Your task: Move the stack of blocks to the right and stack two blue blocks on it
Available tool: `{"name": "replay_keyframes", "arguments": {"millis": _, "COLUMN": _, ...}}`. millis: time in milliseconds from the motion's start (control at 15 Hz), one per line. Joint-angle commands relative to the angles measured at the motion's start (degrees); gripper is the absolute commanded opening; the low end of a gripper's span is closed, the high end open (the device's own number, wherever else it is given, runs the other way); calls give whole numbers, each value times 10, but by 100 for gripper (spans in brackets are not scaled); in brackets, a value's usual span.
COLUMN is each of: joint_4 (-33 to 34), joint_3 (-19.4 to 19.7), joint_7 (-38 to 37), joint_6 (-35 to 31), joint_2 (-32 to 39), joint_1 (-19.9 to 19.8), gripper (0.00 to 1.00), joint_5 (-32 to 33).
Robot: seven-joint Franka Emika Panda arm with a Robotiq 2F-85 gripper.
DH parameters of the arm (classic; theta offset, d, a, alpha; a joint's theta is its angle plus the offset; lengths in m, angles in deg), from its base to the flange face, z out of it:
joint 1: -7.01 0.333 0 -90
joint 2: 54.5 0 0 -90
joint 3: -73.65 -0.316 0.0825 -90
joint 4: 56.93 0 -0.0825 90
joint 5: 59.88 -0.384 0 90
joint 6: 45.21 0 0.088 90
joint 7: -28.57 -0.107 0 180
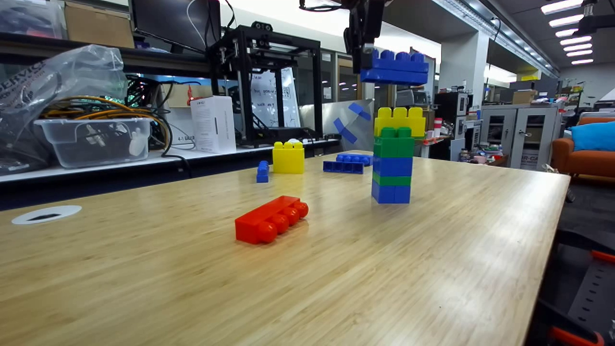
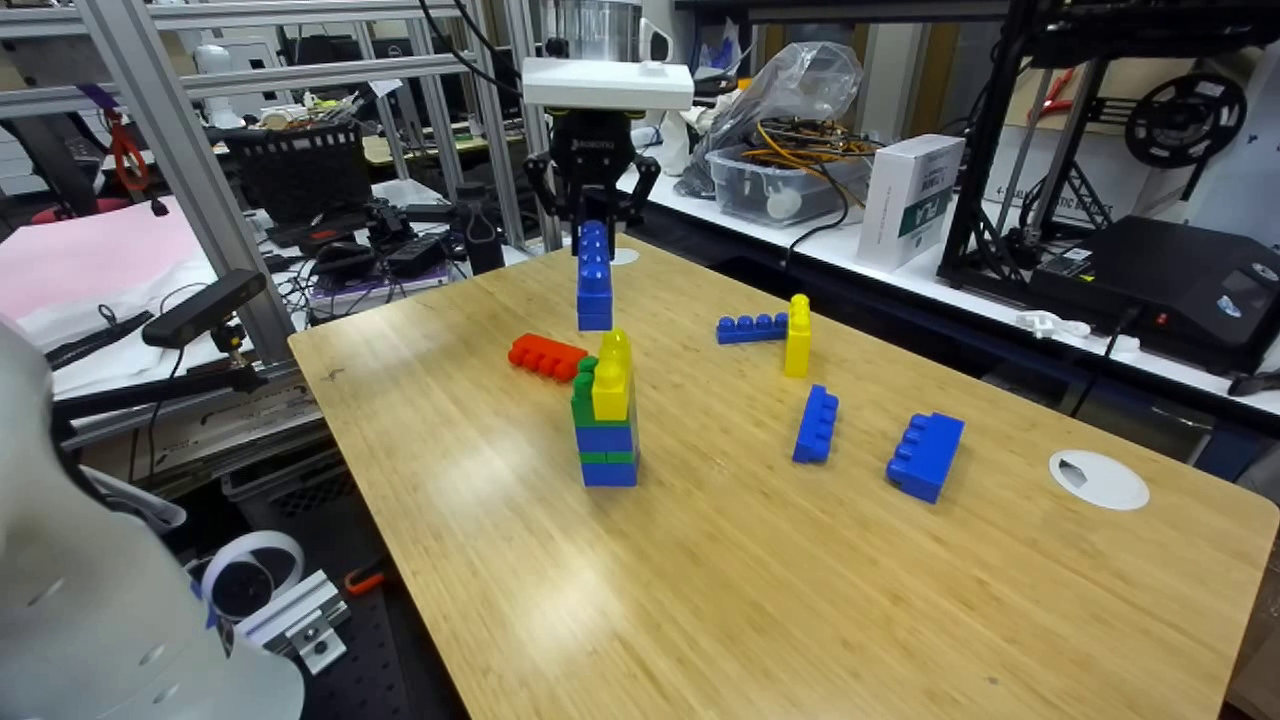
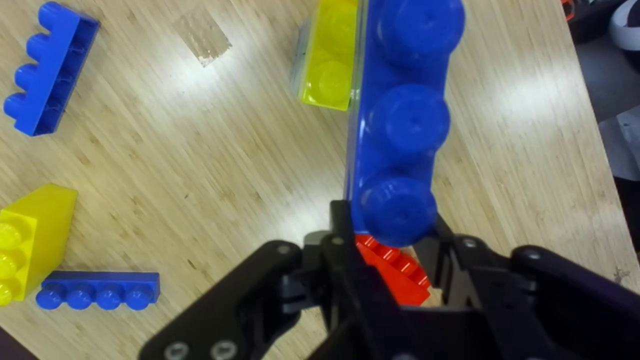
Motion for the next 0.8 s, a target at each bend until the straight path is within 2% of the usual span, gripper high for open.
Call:
{"name": "replay_keyframes", "arguments": {"millis": 0, "joint_4": 1, "joint_3": -3, "joint_7": 0, "joint_6": 2, "joint_2": 0, "joint_1": -3, "gripper": 35, "joint_5": 0}}
{"name": "replay_keyframes", "arguments": {"millis": 333, "joint_4": 1, "joint_3": -3, "joint_7": 0, "joint_6": 2, "joint_2": 0, "joint_1": -3, "gripper": 35, "joint_5": 0}}
{"name": "replay_keyframes", "arguments": {"millis": 400, "joint_4": -2, "joint_3": -2, "joint_7": 3, "joint_6": 3, "joint_2": -4, "joint_1": -2, "gripper": 10, "joint_5": -1}}
{"name": "replay_keyframes", "arguments": {"millis": 733, "joint_4": -14, "joint_3": -2, "joint_7": -5, "joint_6": 6, "joint_2": -23, "joint_1": -3, "gripper": 10, "joint_5": -1}}
